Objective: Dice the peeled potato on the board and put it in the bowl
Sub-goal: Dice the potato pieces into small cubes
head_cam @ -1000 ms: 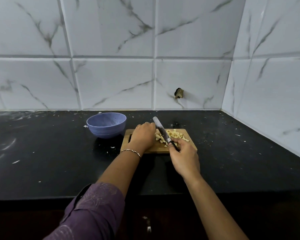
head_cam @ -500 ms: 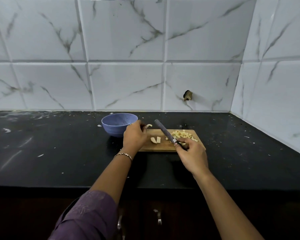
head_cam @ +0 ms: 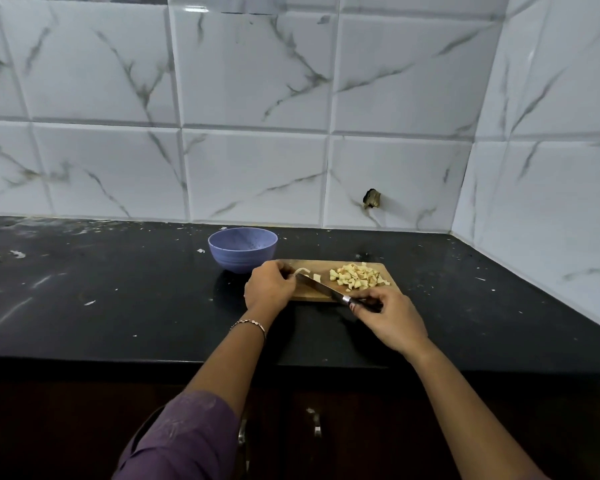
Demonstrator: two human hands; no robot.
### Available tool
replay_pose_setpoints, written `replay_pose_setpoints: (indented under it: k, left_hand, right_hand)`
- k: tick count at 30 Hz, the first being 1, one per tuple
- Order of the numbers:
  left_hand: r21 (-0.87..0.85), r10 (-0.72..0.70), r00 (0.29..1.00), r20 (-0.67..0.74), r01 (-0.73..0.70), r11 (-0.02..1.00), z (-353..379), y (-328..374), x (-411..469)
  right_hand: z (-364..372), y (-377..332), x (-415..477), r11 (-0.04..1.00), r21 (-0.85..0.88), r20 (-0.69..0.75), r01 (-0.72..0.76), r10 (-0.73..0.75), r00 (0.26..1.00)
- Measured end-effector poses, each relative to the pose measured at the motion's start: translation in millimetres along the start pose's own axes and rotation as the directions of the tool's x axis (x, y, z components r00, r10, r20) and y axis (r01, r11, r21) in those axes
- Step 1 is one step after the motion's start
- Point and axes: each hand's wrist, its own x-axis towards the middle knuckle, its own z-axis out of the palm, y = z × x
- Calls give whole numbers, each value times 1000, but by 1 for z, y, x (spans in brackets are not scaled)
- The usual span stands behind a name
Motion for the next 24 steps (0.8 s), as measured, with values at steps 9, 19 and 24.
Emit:
replay_pose_setpoints:
  k: [9,19,24]
  left_hand:
    - [156,20,998,56,-28,987,11,12,5]
    - [262,84,995,60,-97,960,22,7,5]
    - [314,128,991,50,-137,940,26,5,6]
  right_hand:
    - [8,-1,20,984,-180,-54,-9,-1,999]
    - [18,-13,7,941,-318,-161,115,-173,972]
    - [22,-19,-14,913,-396,-148,97,-168,975]
